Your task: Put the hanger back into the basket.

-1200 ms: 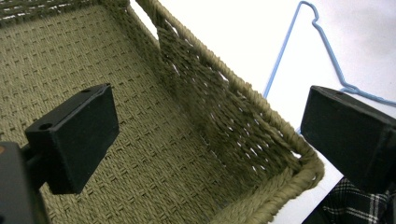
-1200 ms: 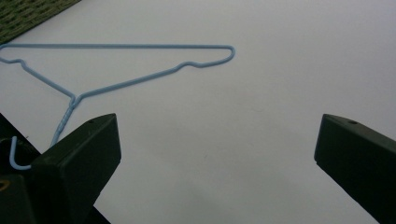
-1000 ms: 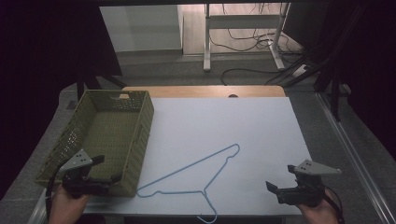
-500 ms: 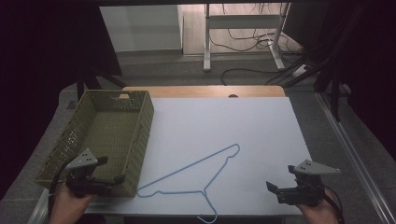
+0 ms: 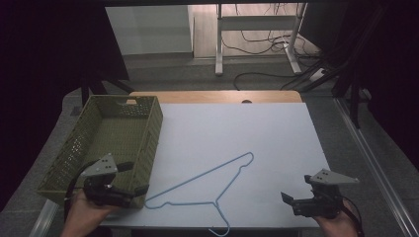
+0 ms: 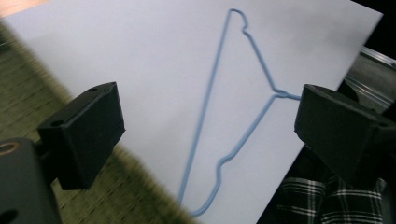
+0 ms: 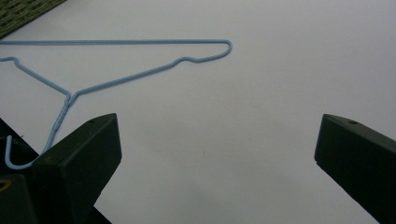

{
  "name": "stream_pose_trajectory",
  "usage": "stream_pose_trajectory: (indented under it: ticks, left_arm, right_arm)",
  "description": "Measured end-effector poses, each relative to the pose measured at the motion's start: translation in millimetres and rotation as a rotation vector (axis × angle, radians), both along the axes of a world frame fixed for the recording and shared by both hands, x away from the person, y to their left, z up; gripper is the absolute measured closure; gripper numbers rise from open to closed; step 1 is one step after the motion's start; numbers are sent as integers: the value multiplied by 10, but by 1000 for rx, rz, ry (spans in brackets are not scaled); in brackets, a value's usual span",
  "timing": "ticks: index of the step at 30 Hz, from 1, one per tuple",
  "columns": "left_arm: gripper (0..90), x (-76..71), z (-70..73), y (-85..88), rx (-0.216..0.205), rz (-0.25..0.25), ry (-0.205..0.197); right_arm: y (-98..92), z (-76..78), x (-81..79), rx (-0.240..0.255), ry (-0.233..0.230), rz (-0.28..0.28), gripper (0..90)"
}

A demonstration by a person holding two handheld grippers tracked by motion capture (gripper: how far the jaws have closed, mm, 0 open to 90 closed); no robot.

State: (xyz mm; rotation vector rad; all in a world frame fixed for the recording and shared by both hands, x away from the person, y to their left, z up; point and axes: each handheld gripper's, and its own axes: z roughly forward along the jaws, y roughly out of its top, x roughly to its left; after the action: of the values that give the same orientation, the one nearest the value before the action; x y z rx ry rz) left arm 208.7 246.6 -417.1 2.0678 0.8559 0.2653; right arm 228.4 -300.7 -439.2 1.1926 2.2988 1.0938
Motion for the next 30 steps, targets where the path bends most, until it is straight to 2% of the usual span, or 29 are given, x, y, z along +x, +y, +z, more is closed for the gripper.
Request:
stream_pose_trajectory:
  ticks: [7, 9, 10, 11, 19, 23, 25, 27, 30]
  left_arm:
    - [115, 17, 5, -254, 37, -85, 2]
    - [120, 33, 7, -349, 35, -121, 11]
    - [120, 33, 7, -349, 35, -121, 11]
    - [120, 56, 0, -431, 35, -142, 15]
    - [135, 100, -65, -702, 48, -216, 35]
    - [147, 107, -146, -852, 54, -248, 42]
    - [157, 123, -233, -951, 66, -268, 49]
    - [165, 127, -266, -980, 62, -270, 54]
    - [187, 142, -361, -1053, 79, -277, 59]
  right_arm:
    - [2, 4, -2, -2, -3, 1, 2]
    - [9, 3, -2, -2, -3, 4, 2]
    - [9, 3, -2, -2, -3, 4, 2]
    - [15, -2, 1, -5, -1, 6, 3]
    - [11, -11, 4, 3, 4, 7, 2]
    - [19, -19, 7, 0, 8, 12, 3]
    - [25, -22, 6, -4, 9, 14, 3]
    - [30, -26, 8, -3, 10, 18, 2]
    - [36, -38, 12, -6, 15, 21, 3]
